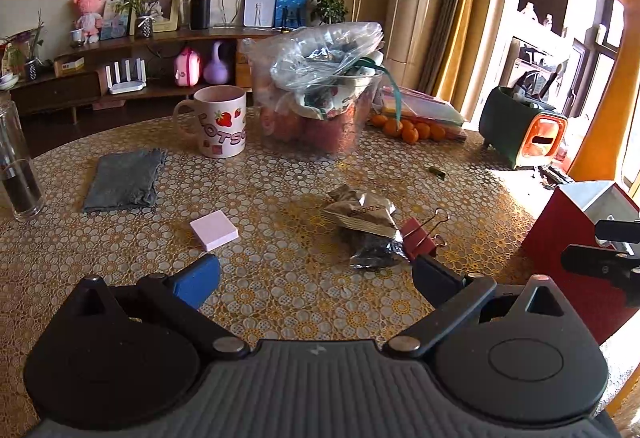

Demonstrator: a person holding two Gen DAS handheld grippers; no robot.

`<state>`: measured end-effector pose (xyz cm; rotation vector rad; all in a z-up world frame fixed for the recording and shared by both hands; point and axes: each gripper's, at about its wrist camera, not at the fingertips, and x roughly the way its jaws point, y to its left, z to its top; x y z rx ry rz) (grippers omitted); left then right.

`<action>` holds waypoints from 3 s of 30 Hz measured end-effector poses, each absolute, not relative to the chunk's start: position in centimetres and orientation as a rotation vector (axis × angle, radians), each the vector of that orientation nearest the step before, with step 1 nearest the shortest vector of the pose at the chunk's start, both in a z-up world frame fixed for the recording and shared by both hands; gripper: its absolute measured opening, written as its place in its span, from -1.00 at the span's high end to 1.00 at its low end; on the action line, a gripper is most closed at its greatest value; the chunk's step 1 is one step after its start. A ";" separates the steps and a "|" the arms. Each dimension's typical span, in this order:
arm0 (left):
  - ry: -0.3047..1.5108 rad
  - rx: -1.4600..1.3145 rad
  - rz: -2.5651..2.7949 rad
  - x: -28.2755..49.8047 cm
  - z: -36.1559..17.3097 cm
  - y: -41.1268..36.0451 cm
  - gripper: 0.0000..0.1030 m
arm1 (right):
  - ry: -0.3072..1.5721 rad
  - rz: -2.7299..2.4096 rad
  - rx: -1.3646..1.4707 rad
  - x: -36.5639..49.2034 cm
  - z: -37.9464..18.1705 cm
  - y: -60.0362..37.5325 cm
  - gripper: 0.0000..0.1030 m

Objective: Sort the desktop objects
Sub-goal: 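Move the right tool toward the pink binder clip while the left tool approaches the pink note pad, then grasp the pink binder clip with the right tool while the left tool grasps the pink note pad, then carry the binder clip and note pad with both tools over the red box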

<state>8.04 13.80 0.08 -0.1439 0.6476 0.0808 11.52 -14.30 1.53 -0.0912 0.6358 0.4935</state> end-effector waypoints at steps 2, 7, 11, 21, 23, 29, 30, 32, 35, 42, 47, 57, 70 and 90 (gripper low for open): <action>0.652 -0.142 0.104 8.4 -0.4 14.5 -1.00 | 0.642 0.499 -0.095 12.1 1.1 -13.7 -0.89; 0.669 -0.131 0.156 9.9 -1.8 15.9 -1.00 | 0.654 0.497 -0.112 13.9 0.0 -12.0 -0.86; 0.691 -0.119 0.196 11.4 -3.0 16.9 -1.00 | 0.668 0.488 -0.128 15.4 -1.2 -10.8 -0.76; 0.731 -0.094 0.291 14.9 -5.5 18.5 -1.00 | 0.705 0.489 -0.162 19.1 -5.0 -7.9 -0.57; 0.739 -0.094 0.305 15.6 -6.0 18.8 -1.00 | 0.708 0.495 -0.174 19.5 -5.6 -7.5 -0.53; 0.762 -0.086 0.349 17.2 -7.4 19.3 -1.00 | 0.727 0.513 -0.229 20.6 -7.4 -6.3 -0.41; 0.763 -0.081 0.354 17.4 -7.5 19.3 -1.00 | 0.729 0.520 -0.237 20.7 -7.7 -6.1 -0.38; 0.767 -0.075 0.361 17.7 -7.8 19.4 -0.99 | 0.730 0.523 -0.255 20.8 -8.1 -5.8 -0.33; 0.776 -0.074 0.368 18.3 -8.2 19.6 -0.99 | 0.736 0.537 -0.274 21.0 -8.8 -5.3 -0.24; 0.785 -0.076 0.403 19.9 -8.9 20.1 -0.99 | 0.729 0.553 -0.303 21.3 -9.6 -4.7 -0.15; 0.812 -0.158 0.465 21.2 -9.4 21.1 -0.98 | 0.724 0.554 -0.308 21.4 -9.8 -4.5 -0.09; 0.798 -0.188 0.469 21.9 -9.6 20.5 -0.29 | 0.726 0.570 -0.267 22.0 -9.9 -4.5 0.00; 0.795 -0.163 0.415 21.7 -9.4 19.9 0.10 | 0.712 0.586 -0.276 21.9 -9.8 -4.3 0.35; 0.794 -0.158 0.270 19.3 -8.2 15.7 0.10 | 0.725 0.503 -0.151 21.3 -8.3 -8.4 0.39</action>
